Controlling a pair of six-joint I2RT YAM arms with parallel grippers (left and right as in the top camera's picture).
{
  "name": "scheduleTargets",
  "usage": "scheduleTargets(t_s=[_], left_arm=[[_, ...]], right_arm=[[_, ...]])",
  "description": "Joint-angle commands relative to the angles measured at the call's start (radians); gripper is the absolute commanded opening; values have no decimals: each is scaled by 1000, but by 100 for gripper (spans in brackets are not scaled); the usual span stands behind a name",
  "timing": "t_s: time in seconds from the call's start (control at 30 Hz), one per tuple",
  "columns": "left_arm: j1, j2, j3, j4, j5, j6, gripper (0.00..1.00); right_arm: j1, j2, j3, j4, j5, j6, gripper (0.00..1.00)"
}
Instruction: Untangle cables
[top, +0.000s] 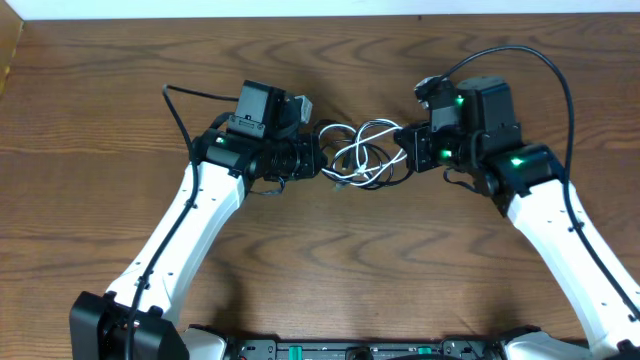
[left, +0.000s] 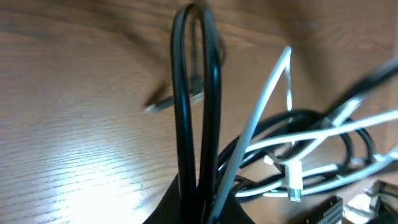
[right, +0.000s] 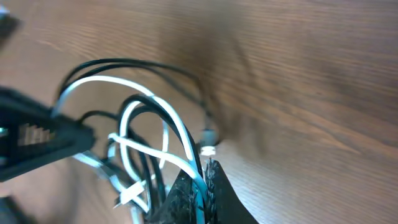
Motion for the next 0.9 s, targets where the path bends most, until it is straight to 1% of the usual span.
scheduleTargets(t_s=[0.0, 0.13, 0.23, 0.3, 0.33, 0.37, 0.43, 0.57, 0.63, 0.7, 0.73, 0.8, 0.87], left_arm=[[13, 0, 6, -17, -138, -40, 8], [13, 0, 6, -18, -154, -40, 7], [13, 0, 6, -17, -161, -40, 8], [13, 0, 6, -18, -161, -40, 7], [13, 0, 6, -18, -160, -40, 7], [13, 0, 6, -20, -160, -40, 7], [13, 0, 6, -21, -160, -40, 7], [13, 0, 6, -16, -159, -40, 7], [13, 0, 6, -9, -158, -40, 8], [13, 0, 6, 0, -147, -35, 8], [13, 0, 6, 5, -138, -31, 7], [13, 0, 6, 18, -104, -13, 7], [13, 0, 6, 34, -41, 22, 7]], right_arm=[[-47, -37, 3, 1, -142, -42, 1], [-60, -37, 3, -10, -288, -74, 1], [-94, -39, 3, 26, -397, -73, 1], [-130, -39, 3, 64, -454, -36, 1], [-152, -39, 3, 80, -459, 8, 1], [-180, -38, 3, 93, -448, 65, 2], [-217, -37, 3, 92, -394, 116, 3], [-224, -20, 3, -27, -186, 111, 6], [-196, 2, 3, -109, -142, 68, 7], [-165, 30, 3, -162, -139, 10, 12], [-146, 49, 3, -183, -139, -23, 17], [-116, 79, 3, -197, -143, -53, 23], [-96, 97, 3, -183, -174, -66, 35]])
